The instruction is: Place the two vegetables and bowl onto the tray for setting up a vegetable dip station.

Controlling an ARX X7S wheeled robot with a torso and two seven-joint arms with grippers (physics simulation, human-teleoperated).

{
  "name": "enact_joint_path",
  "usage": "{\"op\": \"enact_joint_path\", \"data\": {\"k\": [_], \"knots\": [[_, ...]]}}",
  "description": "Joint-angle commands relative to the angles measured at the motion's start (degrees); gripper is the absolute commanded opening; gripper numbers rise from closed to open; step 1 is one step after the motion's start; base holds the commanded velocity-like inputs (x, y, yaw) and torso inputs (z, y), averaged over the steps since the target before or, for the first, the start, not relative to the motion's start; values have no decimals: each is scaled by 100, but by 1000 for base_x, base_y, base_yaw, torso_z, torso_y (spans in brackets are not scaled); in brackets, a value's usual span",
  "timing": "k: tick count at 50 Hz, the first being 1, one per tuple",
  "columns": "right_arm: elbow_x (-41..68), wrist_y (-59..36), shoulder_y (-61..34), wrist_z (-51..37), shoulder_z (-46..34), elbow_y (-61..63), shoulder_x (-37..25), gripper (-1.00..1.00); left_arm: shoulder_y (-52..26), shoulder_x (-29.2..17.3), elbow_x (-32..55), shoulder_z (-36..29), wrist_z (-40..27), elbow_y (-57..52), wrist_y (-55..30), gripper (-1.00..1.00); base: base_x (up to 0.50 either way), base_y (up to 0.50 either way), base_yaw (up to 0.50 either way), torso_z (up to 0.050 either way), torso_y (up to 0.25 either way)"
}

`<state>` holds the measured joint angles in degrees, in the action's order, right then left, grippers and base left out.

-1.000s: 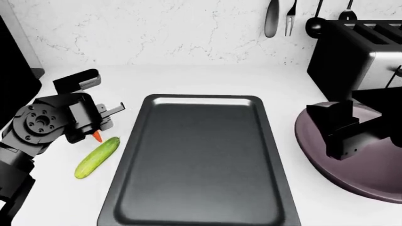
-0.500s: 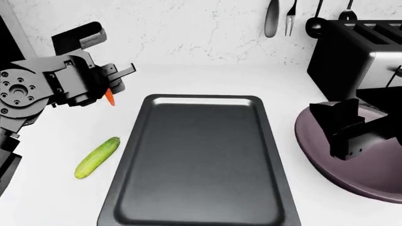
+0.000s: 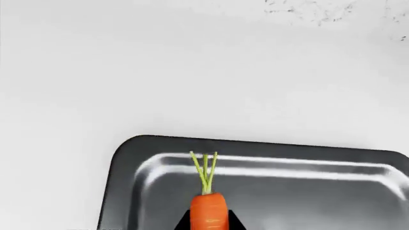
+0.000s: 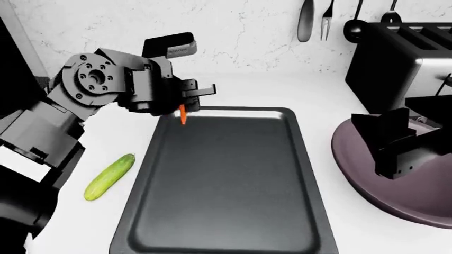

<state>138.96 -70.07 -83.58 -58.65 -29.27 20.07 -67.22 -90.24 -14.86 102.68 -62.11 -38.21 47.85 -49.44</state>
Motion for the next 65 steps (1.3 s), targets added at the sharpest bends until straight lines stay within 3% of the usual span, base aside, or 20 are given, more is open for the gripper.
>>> {"op": "enact_joint_path", "data": {"k": [1,27,37,60,61,65], "knots": [[28,55,11,-3,-3,26,-64,100,-55,522,-199,-337,700,652,-317,-100,0,0,0,0,0],[71,81,-52,-57,-126,16,-29,100,126,182,52,-286,383,128,-636,-100,0,0,0,0,0],[95,128,-49,-56,-124,55,-61,100,215,-50,344,-209,-121,-214,-861,-100,0,0,0,0,0],[110,193,-32,-20,-132,103,-109,100,154,-3,252,-286,79,-14,-884,-100,0,0,0,0,0],[110,158,-60,-38,-150,92,-114,100,142,-16,272,-277,117,-81,-925,100,0,0,0,0,0],[120,196,-46,-18,-139,100,-127,100,111,-37,284,-260,100,-134,-924,100,0,0,0,0,0]]}}
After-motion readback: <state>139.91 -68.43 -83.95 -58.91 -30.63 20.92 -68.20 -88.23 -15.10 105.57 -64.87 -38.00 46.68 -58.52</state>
